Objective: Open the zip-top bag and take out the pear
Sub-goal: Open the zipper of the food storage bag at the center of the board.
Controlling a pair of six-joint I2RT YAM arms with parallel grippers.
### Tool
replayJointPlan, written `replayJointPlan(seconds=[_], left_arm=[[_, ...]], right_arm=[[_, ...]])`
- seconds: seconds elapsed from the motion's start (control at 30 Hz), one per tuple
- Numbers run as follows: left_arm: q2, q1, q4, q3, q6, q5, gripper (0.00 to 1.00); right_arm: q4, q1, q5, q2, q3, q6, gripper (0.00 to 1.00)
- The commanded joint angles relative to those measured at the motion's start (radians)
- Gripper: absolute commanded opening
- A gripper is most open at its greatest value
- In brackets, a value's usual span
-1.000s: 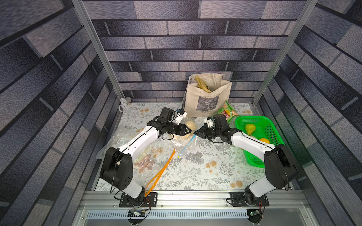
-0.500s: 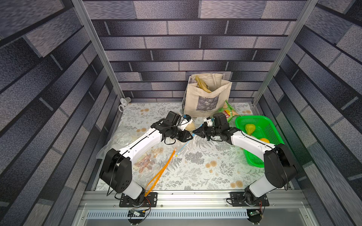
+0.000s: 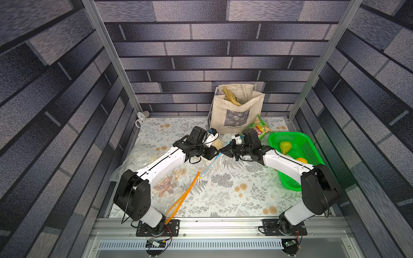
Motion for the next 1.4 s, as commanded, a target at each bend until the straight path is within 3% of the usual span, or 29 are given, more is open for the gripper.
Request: replayJointPlan(seconds=[0.0,0.33,0.53,0.9,1.0,1.07,1.17,1.37], left_arm=[[-0.018,-0.001,0.04,-0.018,-0.017,0.061,0.3],[0.011,-0.031,-0.003,-0.017,0.024,0.039,0.29],[-0.004,-0.043,-0.012,-0.029,0.034,-0.066,0.18],[-0.015,-0.027,0.024,-0.041,0.004,-0.071,0.12],[-0.035,-0.016,0.055,-0.059,-0.001,-0.045,0.07],[-0.04,-0.003,0.069,-0.069,-0.015,-0.021,0.01],[-0.027,0.009,0.066,-0.063,-0.029,0.004,0.0],[0.002,0.044,0.105,-0.057,-0.091,0.051,0.0]], right_arm=[[0.032,0.009,-0.013,-0.01,-0.002,0.012,0.03],[0.034,0.008,-0.003,-0.016,-0.002,0.018,0.03],[0.04,0.009,-0.007,-0.015,0.004,0.024,0.03],[0.028,0.009,-0.018,-0.027,-0.011,0.008,0.04],[-0.008,0.009,-0.012,-0.029,-0.013,-0.019,0.09],[-0.021,0.009,-0.01,-0.029,-0.01,-0.042,0.2],[-0.1,0.009,0.017,-0.044,0.016,-0.119,0.35],[-0.279,0.007,0.111,-0.155,0.06,-0.252,0.43]])
